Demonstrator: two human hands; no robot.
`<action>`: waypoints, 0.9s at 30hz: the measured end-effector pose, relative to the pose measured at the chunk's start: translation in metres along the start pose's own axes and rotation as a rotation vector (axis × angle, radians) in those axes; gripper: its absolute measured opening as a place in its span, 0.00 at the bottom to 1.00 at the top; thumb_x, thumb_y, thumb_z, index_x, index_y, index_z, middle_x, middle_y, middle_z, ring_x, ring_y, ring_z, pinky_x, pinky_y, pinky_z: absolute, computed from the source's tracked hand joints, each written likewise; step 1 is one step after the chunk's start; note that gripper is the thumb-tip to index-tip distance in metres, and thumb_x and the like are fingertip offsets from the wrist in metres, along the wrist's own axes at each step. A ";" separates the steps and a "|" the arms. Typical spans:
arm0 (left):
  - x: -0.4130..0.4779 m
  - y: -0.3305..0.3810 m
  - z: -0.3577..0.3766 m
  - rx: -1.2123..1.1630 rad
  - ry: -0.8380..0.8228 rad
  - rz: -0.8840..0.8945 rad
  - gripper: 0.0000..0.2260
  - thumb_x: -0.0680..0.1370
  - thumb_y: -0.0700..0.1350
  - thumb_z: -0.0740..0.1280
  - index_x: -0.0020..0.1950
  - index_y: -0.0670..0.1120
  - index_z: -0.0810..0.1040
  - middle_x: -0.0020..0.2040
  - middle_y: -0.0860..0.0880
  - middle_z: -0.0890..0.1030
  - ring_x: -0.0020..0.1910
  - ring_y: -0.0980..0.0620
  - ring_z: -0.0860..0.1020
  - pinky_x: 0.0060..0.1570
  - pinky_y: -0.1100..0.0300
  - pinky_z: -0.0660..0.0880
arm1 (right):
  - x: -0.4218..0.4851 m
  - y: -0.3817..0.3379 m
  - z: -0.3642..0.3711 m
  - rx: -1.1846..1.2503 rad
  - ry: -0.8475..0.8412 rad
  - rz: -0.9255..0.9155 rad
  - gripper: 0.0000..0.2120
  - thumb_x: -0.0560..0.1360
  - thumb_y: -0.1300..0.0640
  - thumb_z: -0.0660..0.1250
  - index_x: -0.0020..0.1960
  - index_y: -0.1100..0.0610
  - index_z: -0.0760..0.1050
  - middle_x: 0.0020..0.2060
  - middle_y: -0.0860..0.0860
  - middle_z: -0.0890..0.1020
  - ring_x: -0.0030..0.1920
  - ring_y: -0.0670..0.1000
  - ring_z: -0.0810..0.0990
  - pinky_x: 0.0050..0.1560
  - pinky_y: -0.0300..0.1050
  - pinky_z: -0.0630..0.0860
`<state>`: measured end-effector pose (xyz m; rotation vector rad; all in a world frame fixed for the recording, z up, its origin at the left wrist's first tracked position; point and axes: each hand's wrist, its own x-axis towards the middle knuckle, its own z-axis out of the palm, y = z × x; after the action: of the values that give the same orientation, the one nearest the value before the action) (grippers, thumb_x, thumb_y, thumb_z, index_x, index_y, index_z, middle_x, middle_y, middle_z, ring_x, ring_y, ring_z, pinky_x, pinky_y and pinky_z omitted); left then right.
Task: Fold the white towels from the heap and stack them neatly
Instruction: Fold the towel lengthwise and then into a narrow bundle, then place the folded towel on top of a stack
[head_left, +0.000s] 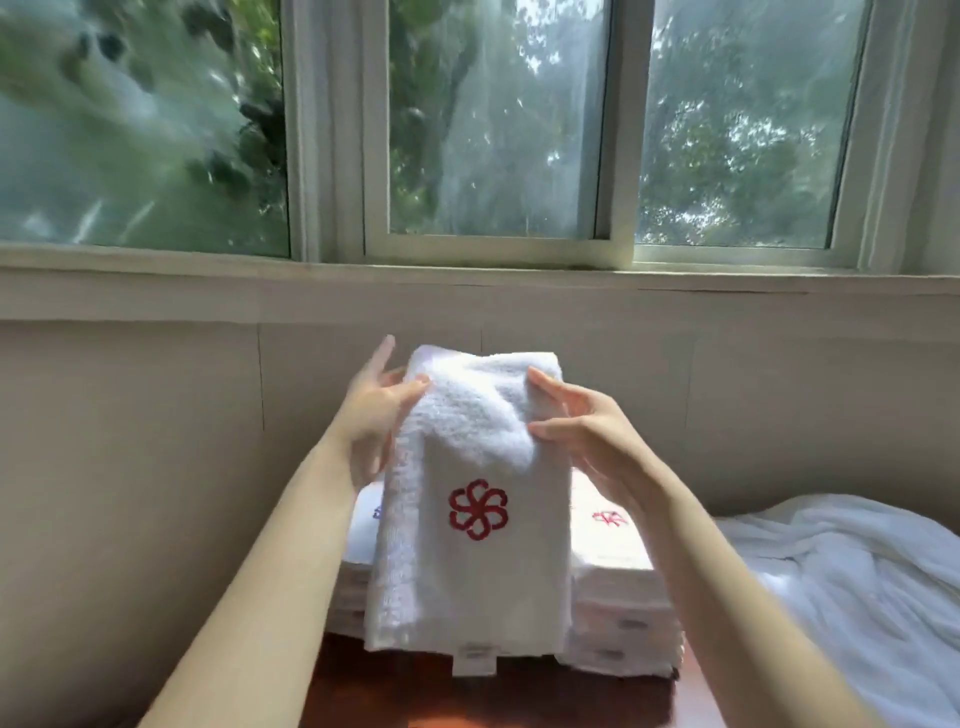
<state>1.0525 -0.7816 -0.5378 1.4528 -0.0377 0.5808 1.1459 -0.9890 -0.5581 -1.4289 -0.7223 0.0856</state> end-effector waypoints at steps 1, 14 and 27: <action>0.021 -0.001 -0.008 -0.016 0.037 -0.042 0.34 0.79 0.40 0.65 0.78 0.54 0.49 0.58 0.48 0.79 0.44 0.55 0.83 0.35 0.59 0.79 | 0.031 0.004 0.010 0.013 0.027 -0.011 0.31 0.66 0.72 0.69 0.65 0.51 0.75 0.62 0.44 0.78 0.57 0.47 0.77 0.57 0.42 0.75; 0.026 -0.156 -0.097 0.271 0.002 -0.477 0.20 0.74 0.49 0.71 0.63 0.50 0.69 0.49 0.53 0.80 0.46 0.55 0.81 0.43 0.62 0.76 | 0.178 0.187 0.038 -0.083 0.079 0.506 0.24 0.78 0.57 0.65 0.72 0.51 0.65 0.63 0.56 0.73 0.58 0.55 0.77 0.58 0.47 0.74; 0.032 -0.159 -0.094 0.159 0.070 -0.284 0.11 0.67 0.43 0.69 0.46 0.39 0.76 0.36 0.45 0.75 0.34 0.51 0.71 0.32 0.62 0.67 | 0.225 0.186 0.071 -0.292 0.151 0.200 0.32 0.70 0.73 0.59 0.70 0.51 0.70 0.56 0.52 0.77 0.36 0.45 0.78 0.32 0.33 0.73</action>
<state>1.1129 -0.6837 -0.6861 1.5572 0.2714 0.4072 1.3548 -0.7891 -0.6401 -1.7646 -0.4788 0.0274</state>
